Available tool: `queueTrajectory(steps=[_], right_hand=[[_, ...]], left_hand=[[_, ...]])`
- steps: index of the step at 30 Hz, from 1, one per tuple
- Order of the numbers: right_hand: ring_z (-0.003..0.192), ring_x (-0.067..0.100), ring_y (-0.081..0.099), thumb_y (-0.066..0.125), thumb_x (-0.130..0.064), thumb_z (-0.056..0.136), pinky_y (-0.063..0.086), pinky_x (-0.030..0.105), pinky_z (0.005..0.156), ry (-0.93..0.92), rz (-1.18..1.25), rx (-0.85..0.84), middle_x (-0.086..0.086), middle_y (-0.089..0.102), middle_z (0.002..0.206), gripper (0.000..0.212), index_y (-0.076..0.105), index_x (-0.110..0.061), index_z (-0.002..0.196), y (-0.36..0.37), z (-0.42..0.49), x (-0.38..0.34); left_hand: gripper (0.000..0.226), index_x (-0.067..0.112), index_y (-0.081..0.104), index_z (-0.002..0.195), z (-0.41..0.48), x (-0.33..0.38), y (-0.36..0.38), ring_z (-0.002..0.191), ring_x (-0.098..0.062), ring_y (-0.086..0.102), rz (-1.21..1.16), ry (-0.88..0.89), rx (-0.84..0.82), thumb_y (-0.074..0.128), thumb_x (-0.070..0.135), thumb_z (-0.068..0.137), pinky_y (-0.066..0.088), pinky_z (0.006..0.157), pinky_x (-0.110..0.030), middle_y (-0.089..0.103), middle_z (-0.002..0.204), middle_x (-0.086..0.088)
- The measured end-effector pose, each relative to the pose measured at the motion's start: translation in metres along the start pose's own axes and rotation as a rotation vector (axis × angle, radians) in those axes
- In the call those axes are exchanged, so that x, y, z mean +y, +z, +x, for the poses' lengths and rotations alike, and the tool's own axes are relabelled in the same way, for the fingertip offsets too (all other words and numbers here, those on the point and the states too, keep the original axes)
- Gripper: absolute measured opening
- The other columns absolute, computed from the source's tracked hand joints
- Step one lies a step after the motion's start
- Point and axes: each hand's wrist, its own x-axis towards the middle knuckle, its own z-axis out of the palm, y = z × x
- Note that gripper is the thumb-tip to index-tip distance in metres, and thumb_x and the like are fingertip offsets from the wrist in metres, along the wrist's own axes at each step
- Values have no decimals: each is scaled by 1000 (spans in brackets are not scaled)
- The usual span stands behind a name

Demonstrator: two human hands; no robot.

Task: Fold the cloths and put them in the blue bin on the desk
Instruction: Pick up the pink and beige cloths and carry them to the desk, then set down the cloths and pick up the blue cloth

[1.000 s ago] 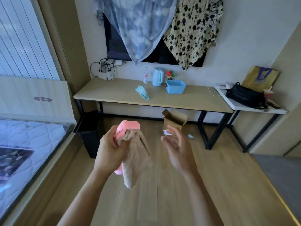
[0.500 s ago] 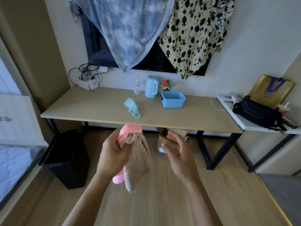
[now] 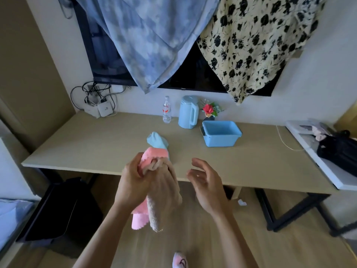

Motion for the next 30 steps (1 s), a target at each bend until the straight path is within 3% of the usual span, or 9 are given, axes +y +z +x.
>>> queueTrajectory(steps=[2, 5, 9, 12, 15, 19, 22, 26, 30], right_hand=[[111, -2, 62, 66, -38, 87, 51, 19, 90, -6, -10, -40, -17, 62, 128, 46, 58, -26, 131, 7, 49, 6], [108, -2, 63, 65, -37, 85, 50, 18, 87, 11, 5, -106, -17, 64, 123, 40, 61, -29, 124, 20, 121, 9], [105, -3, 64, 62, -40, 81, 51, 17, 87, 37, -8, -201, -19, 65, 118, 49, 60, -25, 127, 45, 195, 16], [98, -11, 63, 68, -27, 89, 48, 7, 77, 85, -18, -255, -21, 65, 114, 39, 59, -23, 127, 68, 243, 31], [94, -17, 62, 68, -21, 91, 46, 3, 73, 143, -53, -306, -21, 64, 110, 37, 58, -22, 127, 93, 287, 57], [106, 5, 68, 68, -35, 86, 49, 7, 77, 263, -134, -319, -6, 70, 117, 45, 60, -21, 128, 132, 336, 95], [108, 7, 65, 67, -35, 89, 45, 8, 76, 327, -248, -331, -6, 67, 121, 43, 61, -20, 129, 157, 364, 124], [116, 15, 61, 68, -35, 88, 47, 26, 92, 449, -360, -324, 2, 62, 129, 43, 62, -18, 127, 184, 381, 162], [124, 16, 52, 66, -38, 88, 40, 24, 94, 515, -432, -381, 4, 52, 131, 45, 60, -17, 127, 202, 392, 185]], left_hand=[[9, 23, 63, 83, 40, -10, 11, 51, -5, 49, 9, -20, 9, 71, 18, 83, 41, 48, -19, 62, 61, 6], [10, 20, 63, 85, 100, -26, 17, 57, -12, 52, 29, -74, 47, 66, 23, 77, 46, 52, -36, 64, 68, -7], [14, 26, 65, 90, 164, -46, 14, 64, -17, 63, 57, -128, 129, 64, 24, 76, 51, 56, -35, 69, 74, -3], [14, 26, 65, 91, 213, -70, 9, 61, -7, 62, 83, -188, 160, 66, 19, 79, 47, 52, -21, 70, 75, 5], [13, 23, 64, 91, 263, -104, 3, 62, -14, 62, 130, -216, 183, 66, 16, 81, 49, 53, -31, 69, 73, -1], [15, 24, 64, 93, 326, -160, -3, 62, -11, 58, 194, -278, 149, 69, 15, 82, 44, 54, -26, 68, 73, 3], [17, 22, 65, 96, 370, -209, -6, 69, -24, 63, 270, -303, 88, 64, 15, 80, 48, 59, -34, 69, 75, -1], [47, 19, 69, 112, 418, -266, 1, 84, -36, 69, 434, -314, -10, 50, 29, 71, 54, 68, -38, 75, 95, -11], [41, 10, 73, 106, 441, -323, 18, 94, -40, 69, 572, -192, -113, 54, 13, 70, 54, 79, -44, 73, 106, -13]])
